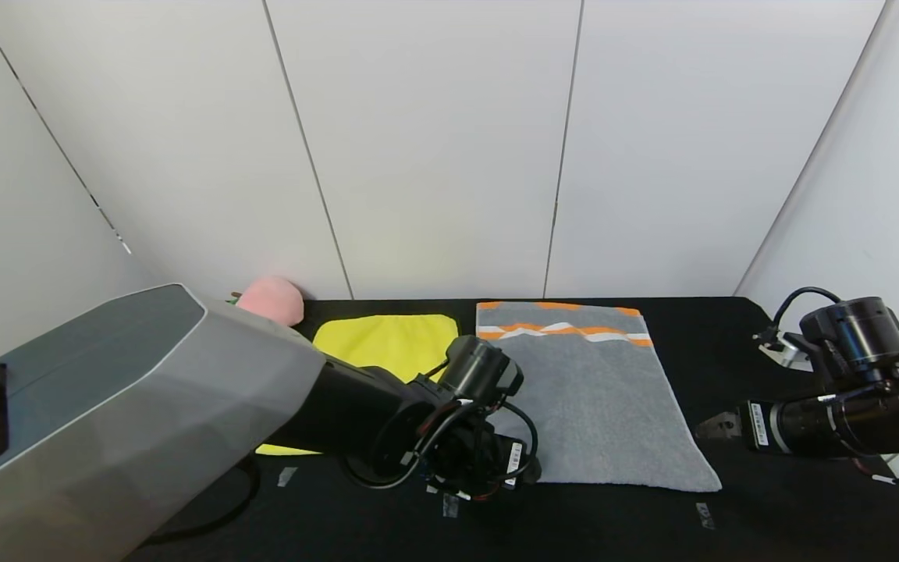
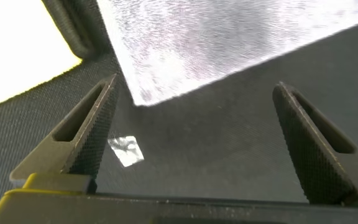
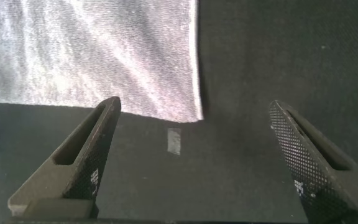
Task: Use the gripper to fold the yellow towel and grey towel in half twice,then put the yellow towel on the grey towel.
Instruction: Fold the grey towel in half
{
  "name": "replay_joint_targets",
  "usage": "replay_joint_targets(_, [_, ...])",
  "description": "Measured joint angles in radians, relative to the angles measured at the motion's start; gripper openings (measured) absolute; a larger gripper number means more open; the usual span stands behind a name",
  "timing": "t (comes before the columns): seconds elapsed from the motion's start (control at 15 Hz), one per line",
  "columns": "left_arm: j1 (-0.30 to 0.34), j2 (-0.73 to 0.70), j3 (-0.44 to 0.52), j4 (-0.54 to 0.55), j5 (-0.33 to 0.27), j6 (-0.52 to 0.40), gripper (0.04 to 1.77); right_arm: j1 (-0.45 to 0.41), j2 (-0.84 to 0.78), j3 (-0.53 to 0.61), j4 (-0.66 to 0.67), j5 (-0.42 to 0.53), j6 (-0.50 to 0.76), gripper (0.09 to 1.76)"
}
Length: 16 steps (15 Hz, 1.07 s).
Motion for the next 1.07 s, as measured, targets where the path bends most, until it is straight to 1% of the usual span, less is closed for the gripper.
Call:
replay_joint_targets(0.27, [0.016, 0.04, -0.008, -0.031, -0.006, 0.0, 1.72, 0.013, 0.008, -0.004, 0.0, 0.001, 0.007, 1.71])
replay_joint_targets(0.8, [0.026, 0.067, -0.024, -0.034, -0.023, 0.001, 1.72, 0.032, 0.033, -0.005, -0.012, 0.0, 0.03, 1.71])
replay_joint_targets(0.87, [0.026, 0.068, -0.024, -0.034, -0.024, 0.002, 1.61, 0.034, 0.034, -0.005, -0.012, 0.0, 0.03, 1.71])
replay_joint_targets(0.93, [0.026, 0.069, -0.024, -0.034, -0.023, 0.001, 1.43, 0.036, 0.035, -0.005, -0.012, 0.0, 0.031, 1.71])
replay_joint_targets(1.07, [0.025, 0.071, -0.023, -0.033, -0.023, 0.0, 1.13, 0.036, 0.036, -0.004, -0.012, 0.0, 0.032, 1.71])
